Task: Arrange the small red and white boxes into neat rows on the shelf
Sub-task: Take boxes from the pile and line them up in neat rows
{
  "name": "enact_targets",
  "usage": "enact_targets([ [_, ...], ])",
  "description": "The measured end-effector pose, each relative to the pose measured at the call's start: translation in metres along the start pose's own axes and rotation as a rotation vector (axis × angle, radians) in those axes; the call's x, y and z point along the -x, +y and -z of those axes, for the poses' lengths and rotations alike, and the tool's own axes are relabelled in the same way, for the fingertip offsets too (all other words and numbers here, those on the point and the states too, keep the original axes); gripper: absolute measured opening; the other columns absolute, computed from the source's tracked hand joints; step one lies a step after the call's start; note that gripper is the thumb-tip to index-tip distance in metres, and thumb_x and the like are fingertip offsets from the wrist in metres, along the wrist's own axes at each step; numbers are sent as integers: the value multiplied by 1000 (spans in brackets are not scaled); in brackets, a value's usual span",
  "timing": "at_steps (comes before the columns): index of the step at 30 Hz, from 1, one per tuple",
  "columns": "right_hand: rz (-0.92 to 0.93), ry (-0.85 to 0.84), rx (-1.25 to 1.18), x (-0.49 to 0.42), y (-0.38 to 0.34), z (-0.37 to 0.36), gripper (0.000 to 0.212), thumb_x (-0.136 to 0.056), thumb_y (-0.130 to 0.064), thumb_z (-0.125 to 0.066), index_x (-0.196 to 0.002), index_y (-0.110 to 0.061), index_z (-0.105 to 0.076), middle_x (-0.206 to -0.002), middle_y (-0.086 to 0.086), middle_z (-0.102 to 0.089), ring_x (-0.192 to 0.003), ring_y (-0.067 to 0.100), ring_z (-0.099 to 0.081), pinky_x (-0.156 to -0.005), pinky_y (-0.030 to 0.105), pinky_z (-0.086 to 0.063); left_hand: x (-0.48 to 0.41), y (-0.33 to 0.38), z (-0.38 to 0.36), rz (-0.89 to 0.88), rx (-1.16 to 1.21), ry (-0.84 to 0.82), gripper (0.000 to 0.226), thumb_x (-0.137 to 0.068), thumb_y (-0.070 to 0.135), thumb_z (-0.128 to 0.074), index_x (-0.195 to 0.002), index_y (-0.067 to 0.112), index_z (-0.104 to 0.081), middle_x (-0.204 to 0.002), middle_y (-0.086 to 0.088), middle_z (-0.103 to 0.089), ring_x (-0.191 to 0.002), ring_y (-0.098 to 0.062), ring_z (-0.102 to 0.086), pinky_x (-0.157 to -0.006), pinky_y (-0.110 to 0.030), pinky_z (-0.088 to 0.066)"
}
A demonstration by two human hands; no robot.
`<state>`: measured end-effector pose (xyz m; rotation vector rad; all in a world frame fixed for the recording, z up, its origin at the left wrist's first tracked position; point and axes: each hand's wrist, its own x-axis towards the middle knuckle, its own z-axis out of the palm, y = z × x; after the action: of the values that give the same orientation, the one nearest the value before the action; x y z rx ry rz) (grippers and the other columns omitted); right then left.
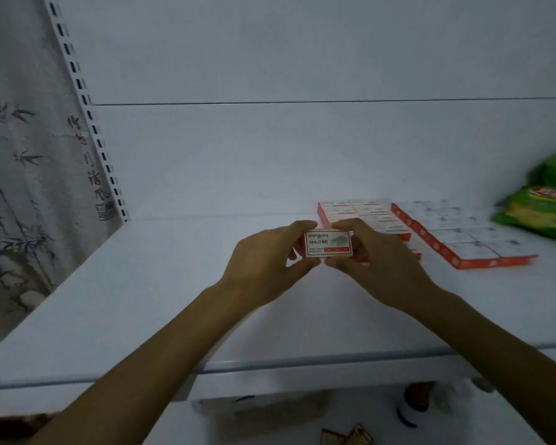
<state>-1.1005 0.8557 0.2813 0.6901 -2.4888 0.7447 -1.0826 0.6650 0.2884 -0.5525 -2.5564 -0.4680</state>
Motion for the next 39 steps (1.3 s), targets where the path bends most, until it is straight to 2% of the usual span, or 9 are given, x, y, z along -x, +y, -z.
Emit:
enact_targets([
  [3,-18,88,50,19,31,32,54,-78,-43,-61,-124,-18,-53,-120,2,-63,-99,20,-66,-83,25,-48,-20,41,-22,8,39,-4,65,-84,52,-55,-141,35,-28,-122,11,-60,-93,-6,-59,-82,-21,-47],
  [7,-76,168,138,34,66,74,57,-77,-50,-59,-124,-20,-52,-107,4,-69,-86,24,-66,-83,44,-52,-37,80,-53,73,83,-20,88,-77,58,-60,-145,36,-10,-134,10,-51,-114,-15,-55,-93,-34,-47],
  [10,-77,201,108,36,89,95,59,-75,-59,-53,-119,-20,-56,-102,1,-70,-79,17,-65,-82,46,-51,-43,89,-73,60,24,24,82,-79,55,-61,-145,25,-21,-144,3,-41,-127,-17,-40,-101,-35,-37],
  [14,-74,182,106,27,113,101,59,-76,-58,-53,-119,-17,-57,-110,3,-66,-86,16,-61,-84,49,-49,-44,88,-92,77,-75,18,72,-83,53,-57,-142,19,-32,-147,0,-36,-134,-19,-31,-109,-35,-28],
  [21,-34,-71,396,4,130,75,54,-86,-57,-48,-128,-24,-49,-122,2,-59,-111,21,-53,-104,43,-24,-39,86,-99,146,-92,-58,58,-89,51,-48,-139,21,-39,-146,0,-38,-134,-18,-31,-108,-34,-30],
  [26,4,-191,482,0,131,59,47,-90,-51,-43,-129,-25,-49,-124,2,-52,-115,20,-46,-102,40,-24,-39,86,-100,164,-72,-60,56,-91,48,-48,-139,23,-38,-146,3,-37,-135,-14,-28,-107,-31,-31],
  [30,62,-126,411,1,130,54,38,-89,-40,-52,-124,-23,-55,-120,2,-54,-112,21,-47,-100,39,-27,-38,85,-100,125,-71,-26,53,-90,48,-47,-135,18,-45,-140,-1,-45,-129,-18,-38,-105,-36,-37],
  [34,159,28,310,10,130,49,26,-78,-28,-70,-102,-15,-68,-101,7,-64,-93,27,-59,-88,41,-38,-38,84,-100,39,-78,38,51,-88,46,-44,-126,13,-54,-129,-6,-55,-119,-23,-49,-101,-34,-39],
  [39,125,3,361,8,139,51,33,-75,-30,-73,-104,-17,-65,-105,6,-65,-97,27,-59,-92,42,-37,-38,83,-101,23,-54,37,46,-87,43,-47,-120,13,-58,-122,-3,-59,-113,-20,-52,-96,-29,-40],
])
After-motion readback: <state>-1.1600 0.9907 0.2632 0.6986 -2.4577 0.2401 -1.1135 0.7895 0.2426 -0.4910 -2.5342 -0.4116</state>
